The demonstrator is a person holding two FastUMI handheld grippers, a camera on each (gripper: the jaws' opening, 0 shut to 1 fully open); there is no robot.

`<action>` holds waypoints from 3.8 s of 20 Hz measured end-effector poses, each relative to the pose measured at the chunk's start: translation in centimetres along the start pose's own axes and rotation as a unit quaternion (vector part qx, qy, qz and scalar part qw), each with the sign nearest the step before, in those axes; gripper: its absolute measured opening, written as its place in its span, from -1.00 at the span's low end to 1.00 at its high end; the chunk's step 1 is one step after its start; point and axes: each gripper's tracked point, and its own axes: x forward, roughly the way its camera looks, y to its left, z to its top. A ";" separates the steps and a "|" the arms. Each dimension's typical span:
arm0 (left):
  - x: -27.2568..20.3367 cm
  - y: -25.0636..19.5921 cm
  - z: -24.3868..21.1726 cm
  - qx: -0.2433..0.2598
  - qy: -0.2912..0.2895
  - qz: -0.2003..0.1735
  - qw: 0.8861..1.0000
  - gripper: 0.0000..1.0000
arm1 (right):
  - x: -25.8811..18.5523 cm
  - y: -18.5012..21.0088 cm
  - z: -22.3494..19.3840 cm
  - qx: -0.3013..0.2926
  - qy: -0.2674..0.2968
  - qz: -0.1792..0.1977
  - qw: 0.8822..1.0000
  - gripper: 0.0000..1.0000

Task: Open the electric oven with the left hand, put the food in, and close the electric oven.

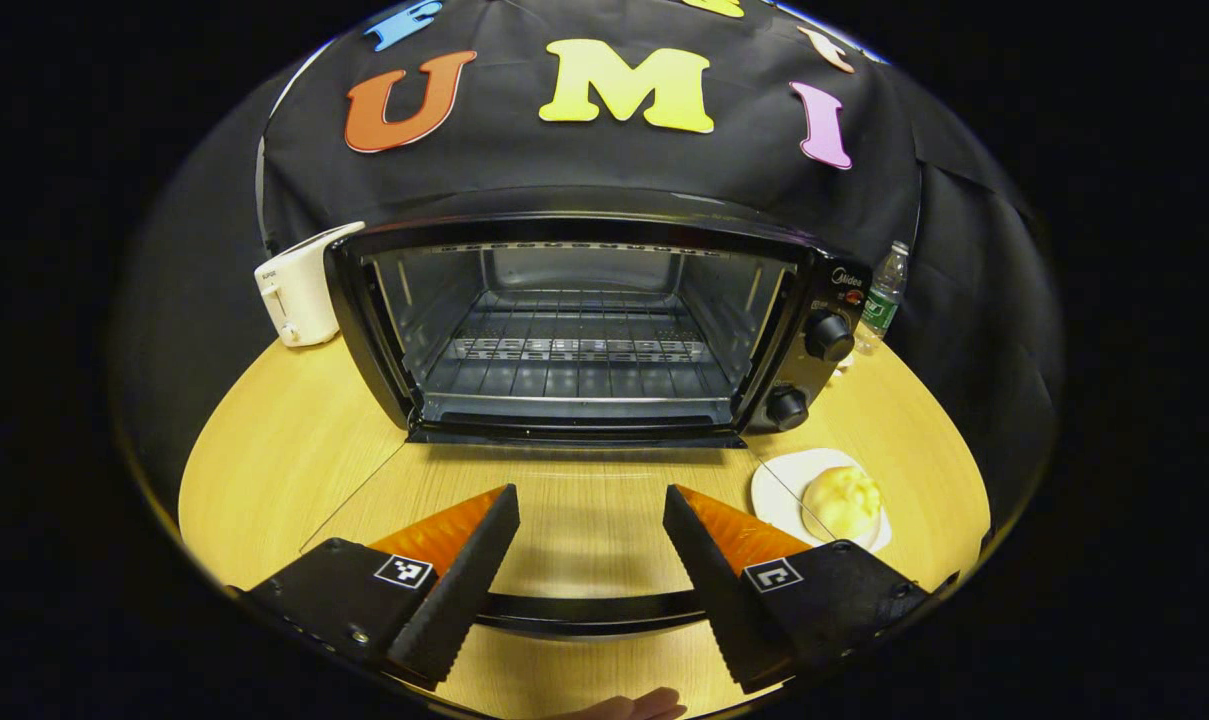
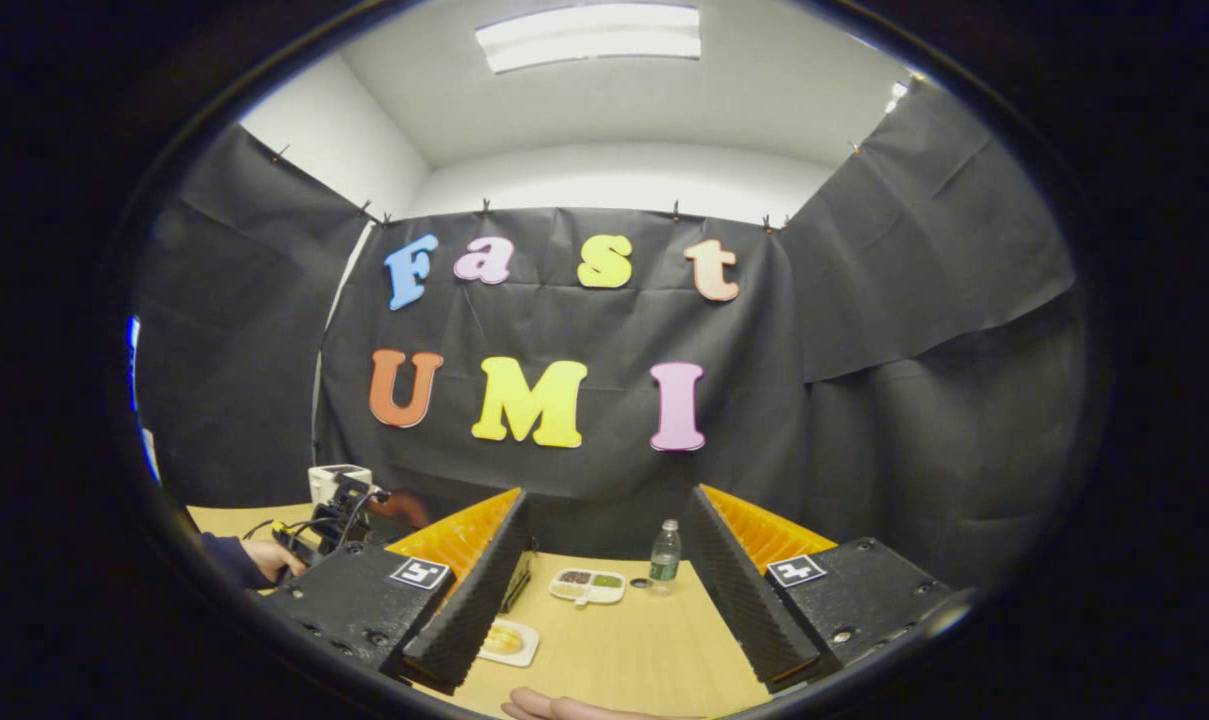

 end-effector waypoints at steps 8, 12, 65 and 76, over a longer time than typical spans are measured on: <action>-0.6 0.3 -4.5 0.011 0.065 0.008 0.998 0.96 | 0.9 2.2 -2.3 -0.003 0.035 0.015 0.999 0.96; -1.9 -0.1 -4.1 0.006 0.043 0.001 0.999 0.95 | 2.1 3.3 -4.6 0.003 0.056 0.023 0.998 0.96; -30.5 4.1 1.3 -0.006 -0.348 0.037 0.937 0.89 | 12.3 17.8 -38.7 0.066 0.342 0.040 0.936 0.99; -30.2 4.2 1.9 0.006 -0.347 0.038 0.937 0.89 | 13.3 21.0 -33.4 0.218 0.297 0.032 0.929 0.65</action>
